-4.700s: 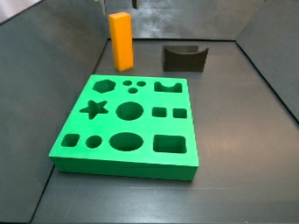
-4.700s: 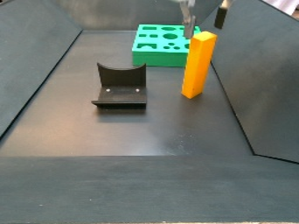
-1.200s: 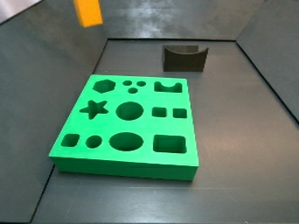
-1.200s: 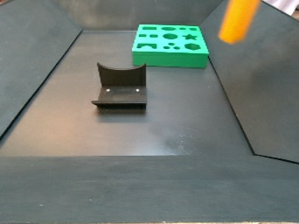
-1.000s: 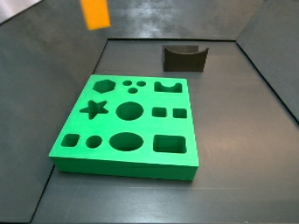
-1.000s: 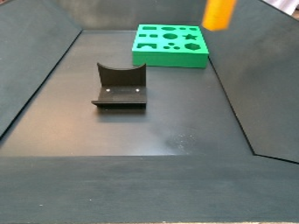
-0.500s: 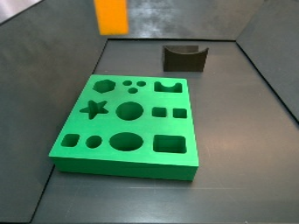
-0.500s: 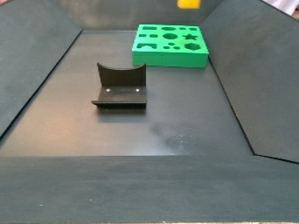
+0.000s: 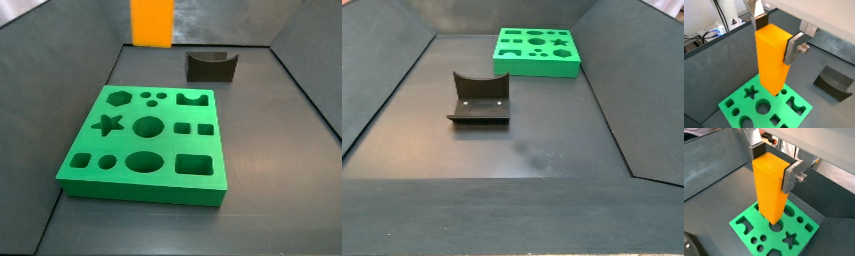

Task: Pick up the rectangle object. Move up. Move to above the board. Insert the rectangle object.
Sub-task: Insert the rectangle object.

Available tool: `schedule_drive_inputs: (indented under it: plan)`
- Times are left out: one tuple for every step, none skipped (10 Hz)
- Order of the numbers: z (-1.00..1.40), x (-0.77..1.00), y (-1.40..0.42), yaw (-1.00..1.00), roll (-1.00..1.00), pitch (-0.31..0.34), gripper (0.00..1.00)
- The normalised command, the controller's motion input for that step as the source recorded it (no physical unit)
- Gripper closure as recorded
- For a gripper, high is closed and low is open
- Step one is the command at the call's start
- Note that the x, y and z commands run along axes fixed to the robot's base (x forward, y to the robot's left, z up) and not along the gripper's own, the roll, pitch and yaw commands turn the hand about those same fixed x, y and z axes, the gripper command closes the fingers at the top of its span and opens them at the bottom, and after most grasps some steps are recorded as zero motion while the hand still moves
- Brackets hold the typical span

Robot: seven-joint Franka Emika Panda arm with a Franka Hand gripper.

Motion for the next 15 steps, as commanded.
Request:
schedule_drive_inputs:
  plan:
    - [-0.03,0.00,0.00,0.00,0.00,0.000,1.00]
    - [0.00,0.00,0.08,0.00,-0.07,0.007,1.00]
    - [0.00,0.00,0.00,0.00,-0.04,0.000,1.00]
    - [-0.02,0.00,0.00,0.00,0.00,0.000,1.00]
    - [-0.08,0.00,0.00,0.00,-0.04,0.037,1.00]
    - [0.00,0.00,0.00,0.00,0.00,-0.014,1.00]
    - [-0.12,0.00,-0.29,0.00,0.05,-0.059,1.00]
    - [-0.36,0.31,-0.53,-0.18,0.02,-0.089,1.00]
    - [-0.40,0.61,-0.60,-0.20,0.09,0.000,1.00]
    - [-0.15,0.57,-0.39,-0.33,0.04,0.014,1.00]
    - [0.00,0.41,-0.21,-0.31,0.00,0.017,1.00]
    - [-0.08,0.45,-0.22,-0.47,0.11,0.043,1.00]
    - [-0.03,0.45,-0.25,-0.40,0.11,0.083,1.00]
    - [-0.30,0.59,-0.33,0.00,0.18,0.137,1.00]
    - [-0.53,0.64,-0.36,0.07,0.05,0.124,1.00]
